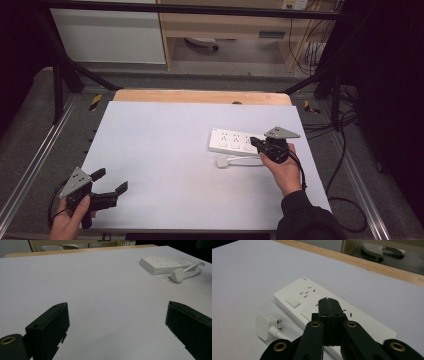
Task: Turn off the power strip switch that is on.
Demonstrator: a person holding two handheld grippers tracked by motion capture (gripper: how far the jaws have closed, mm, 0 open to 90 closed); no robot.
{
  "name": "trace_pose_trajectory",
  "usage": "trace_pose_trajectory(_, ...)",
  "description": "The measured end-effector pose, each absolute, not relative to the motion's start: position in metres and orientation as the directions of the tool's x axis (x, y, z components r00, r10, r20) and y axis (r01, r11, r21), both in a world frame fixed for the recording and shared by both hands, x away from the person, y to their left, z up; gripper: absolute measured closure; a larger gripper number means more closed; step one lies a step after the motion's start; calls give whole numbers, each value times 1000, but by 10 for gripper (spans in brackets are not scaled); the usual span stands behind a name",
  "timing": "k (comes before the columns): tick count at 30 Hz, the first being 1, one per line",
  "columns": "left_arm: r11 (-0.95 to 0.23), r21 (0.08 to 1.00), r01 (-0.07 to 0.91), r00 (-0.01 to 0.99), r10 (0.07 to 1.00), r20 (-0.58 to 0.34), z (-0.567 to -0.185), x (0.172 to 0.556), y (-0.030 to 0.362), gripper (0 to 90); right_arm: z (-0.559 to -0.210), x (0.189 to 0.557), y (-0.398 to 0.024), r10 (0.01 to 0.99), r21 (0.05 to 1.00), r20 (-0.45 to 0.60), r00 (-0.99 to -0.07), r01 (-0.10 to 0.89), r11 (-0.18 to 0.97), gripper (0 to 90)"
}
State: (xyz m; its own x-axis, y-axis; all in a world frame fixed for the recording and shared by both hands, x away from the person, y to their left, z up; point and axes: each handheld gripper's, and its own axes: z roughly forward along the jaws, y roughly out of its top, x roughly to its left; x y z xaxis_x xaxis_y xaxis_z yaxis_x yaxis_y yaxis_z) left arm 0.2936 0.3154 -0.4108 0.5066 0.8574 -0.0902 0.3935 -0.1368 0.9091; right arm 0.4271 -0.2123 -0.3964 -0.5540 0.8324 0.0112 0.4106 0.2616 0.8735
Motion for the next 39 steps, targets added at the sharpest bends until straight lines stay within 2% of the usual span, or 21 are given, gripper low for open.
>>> trace_pose_trajectory(39, -149, 907, 393, 510, 856, -80, -411, 294, 315, 52, -420, 430, -201, 817, 838, 33, -575, 462, 292, 900)
